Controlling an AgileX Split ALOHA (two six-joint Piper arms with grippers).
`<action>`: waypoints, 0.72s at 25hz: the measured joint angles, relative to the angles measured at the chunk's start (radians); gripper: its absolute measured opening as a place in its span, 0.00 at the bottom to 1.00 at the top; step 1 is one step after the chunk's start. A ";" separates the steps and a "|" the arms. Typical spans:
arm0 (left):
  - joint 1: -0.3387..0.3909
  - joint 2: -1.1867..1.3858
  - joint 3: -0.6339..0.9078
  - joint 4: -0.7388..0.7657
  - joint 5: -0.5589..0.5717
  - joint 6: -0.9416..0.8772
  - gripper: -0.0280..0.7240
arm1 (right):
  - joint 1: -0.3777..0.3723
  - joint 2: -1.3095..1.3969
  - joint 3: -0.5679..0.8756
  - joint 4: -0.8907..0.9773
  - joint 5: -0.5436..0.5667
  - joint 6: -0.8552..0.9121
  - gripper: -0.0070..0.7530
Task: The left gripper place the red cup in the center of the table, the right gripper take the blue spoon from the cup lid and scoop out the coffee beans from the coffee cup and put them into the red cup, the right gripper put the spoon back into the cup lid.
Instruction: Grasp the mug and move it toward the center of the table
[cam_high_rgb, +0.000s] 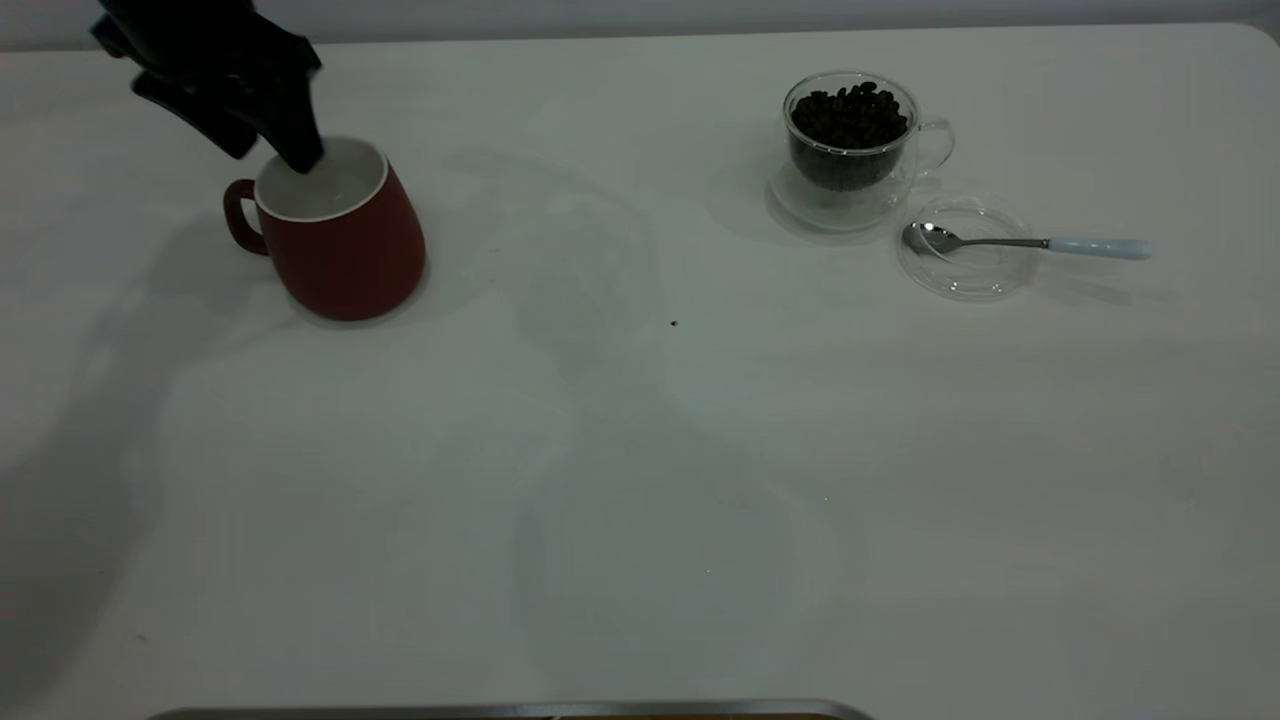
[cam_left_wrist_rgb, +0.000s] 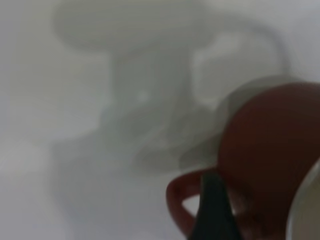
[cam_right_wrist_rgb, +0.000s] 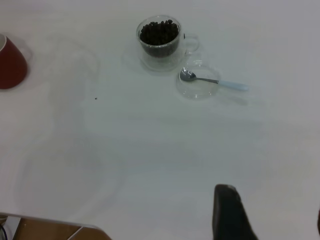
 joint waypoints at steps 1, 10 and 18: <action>-0.002 0.008 -0.002 -0.001 -0.002 0.005 0.82 | 0.000 0.000 0.000 0.000 0.000 0.000 0.61; -0.013 0.042 -0.007 0.004 -0.015 0.015 0.52 | 0.000 0.000 0.000 0.000 0.000 0.000 0.61; -0.014 0.042 -0.008 0.012 -0.023 0.022 0.23 | 0.000 0.000 0.000 0.000 0.000 0.000 0.61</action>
